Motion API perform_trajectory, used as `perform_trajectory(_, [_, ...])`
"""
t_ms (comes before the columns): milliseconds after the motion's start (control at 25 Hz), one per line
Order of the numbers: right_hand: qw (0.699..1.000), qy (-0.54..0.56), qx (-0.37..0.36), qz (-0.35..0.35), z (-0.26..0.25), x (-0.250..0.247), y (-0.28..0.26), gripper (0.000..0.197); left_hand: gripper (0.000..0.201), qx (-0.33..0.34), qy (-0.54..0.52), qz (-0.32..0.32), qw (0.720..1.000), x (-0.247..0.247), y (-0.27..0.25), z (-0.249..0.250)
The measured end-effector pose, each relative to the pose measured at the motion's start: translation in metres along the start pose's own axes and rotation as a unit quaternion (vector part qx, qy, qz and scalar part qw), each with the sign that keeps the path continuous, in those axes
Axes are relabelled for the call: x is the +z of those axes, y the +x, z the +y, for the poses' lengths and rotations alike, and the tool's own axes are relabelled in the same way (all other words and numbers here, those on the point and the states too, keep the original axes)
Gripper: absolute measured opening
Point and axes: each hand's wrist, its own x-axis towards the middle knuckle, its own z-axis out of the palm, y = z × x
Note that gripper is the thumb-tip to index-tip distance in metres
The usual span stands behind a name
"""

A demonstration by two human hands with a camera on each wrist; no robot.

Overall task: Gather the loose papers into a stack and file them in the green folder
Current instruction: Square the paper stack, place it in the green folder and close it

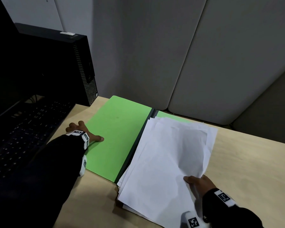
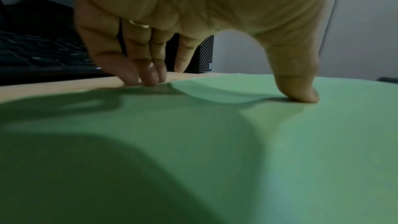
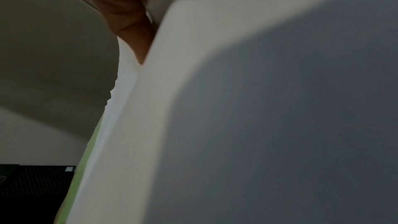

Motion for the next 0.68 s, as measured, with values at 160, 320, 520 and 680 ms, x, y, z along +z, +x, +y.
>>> perform_trajectory(160, [1.000,0.009,0.005,-0.011,0.008,0.002,0.008,0.048,0.117,0.002,-0.003,-0.001,1.000,0.002,0.003,-0.001])
perform_trajectory(320, [1.000,0.000,0.002,-0.007,0.004,0.003,0.002,0.050,0.116,0.000,-0.015,-0.014,1.000,0.001,0.005,-0.003])
perform_trajectory(520, [1.000,-0.003,-0.004,0.002,-0.001,-0.001,-0.003,0.039,0.115,-0.011,-0.069,-0.053,0.996,0.000,0.003,-0.005])
perform_trajectory(680, [1.000,-0.005,0.002,0.008,-0.003,0.003,-0.007,0.036,0.107,-0.001,-0.070,-0.059,0.996,-0.007,0.006,-0.010])
